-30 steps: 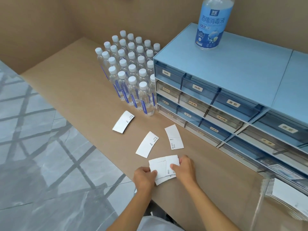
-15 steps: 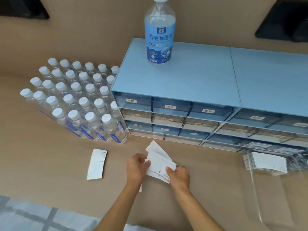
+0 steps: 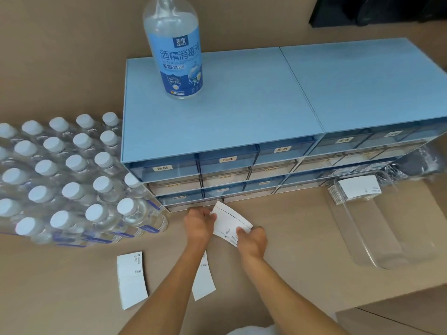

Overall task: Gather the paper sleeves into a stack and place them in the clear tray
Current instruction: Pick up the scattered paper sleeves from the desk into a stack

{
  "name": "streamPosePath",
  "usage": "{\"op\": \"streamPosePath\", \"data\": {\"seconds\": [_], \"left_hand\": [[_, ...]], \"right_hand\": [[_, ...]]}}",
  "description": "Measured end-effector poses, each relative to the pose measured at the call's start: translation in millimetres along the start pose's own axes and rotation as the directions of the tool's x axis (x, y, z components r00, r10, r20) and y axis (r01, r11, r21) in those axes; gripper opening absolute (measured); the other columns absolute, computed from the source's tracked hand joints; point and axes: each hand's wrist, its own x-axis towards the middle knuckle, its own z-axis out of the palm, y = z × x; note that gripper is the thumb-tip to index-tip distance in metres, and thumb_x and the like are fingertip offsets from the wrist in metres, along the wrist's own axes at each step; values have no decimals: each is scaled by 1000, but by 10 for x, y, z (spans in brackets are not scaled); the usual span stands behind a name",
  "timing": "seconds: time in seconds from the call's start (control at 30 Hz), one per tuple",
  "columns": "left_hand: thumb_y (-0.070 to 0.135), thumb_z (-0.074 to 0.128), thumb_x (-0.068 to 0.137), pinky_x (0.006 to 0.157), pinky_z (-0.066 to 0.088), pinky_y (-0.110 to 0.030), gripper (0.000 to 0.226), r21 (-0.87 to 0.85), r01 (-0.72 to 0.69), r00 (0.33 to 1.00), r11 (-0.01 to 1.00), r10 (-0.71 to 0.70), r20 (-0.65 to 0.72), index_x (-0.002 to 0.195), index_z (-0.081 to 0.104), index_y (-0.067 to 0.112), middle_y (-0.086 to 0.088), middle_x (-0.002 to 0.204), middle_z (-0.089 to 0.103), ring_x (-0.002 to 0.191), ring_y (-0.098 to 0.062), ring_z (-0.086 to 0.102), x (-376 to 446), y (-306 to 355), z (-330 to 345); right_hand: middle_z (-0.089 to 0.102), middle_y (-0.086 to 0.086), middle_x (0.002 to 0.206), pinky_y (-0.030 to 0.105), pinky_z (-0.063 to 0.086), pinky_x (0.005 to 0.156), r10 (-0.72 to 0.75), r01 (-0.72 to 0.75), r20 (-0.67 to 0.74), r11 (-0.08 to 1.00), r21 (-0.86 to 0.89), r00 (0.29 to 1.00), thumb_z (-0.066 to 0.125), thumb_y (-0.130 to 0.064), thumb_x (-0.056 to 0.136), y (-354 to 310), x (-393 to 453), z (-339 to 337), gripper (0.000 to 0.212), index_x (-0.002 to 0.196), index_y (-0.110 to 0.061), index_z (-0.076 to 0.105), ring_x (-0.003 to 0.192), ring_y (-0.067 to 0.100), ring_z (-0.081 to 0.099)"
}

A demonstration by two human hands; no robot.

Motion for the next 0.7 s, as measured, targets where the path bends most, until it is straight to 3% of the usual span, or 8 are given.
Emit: {"op": "streamPosePath", "data": {"seconds": [0.27,0.53,0.63,0.7], "left_hand": [[10,72,84,52,42,-16,5,5,-20,999,1000,20,44,86,76,8,-5,88,74,69,-16,62,36,10,18],[3,74,80,69,47,-26,5,-165,109,993,980,-98,68,79,70,6,-5,79,67,71,-21,60,-44,-133,-78],[1,73,81,70,48,-28,5,-273,168,985,947,-155,70,84,69,2,-5,78,65,72,-21,60,-203,-213,-105],[1,74,81,67,49,-26,6,-338,194,981,921,-186,56,80,69,5,-4,75,65,69,-20,60,-303,-255,-136]], "right_hand": [[68,20,108,35,54,72,11,-11,-33,1000,18,999,70,-17,84,10,34,38,29,105,0,58,88,36,67],[75,10,88,18,45,48,-22,17,68,998,66,997,71,-15,78,97,19,-55,19,93,-4,69,68,18,69],[70,3,79,19,44,51,-43,36,91,996,79,995,75,-13,77,96,22,-118,12,79,-13,63,65,10,65],[66,0,75,22,44,53,-63,52,119,994,93,991,76,-11,77,91,32,-153,22,72,-17,56,66,11,63]]}}
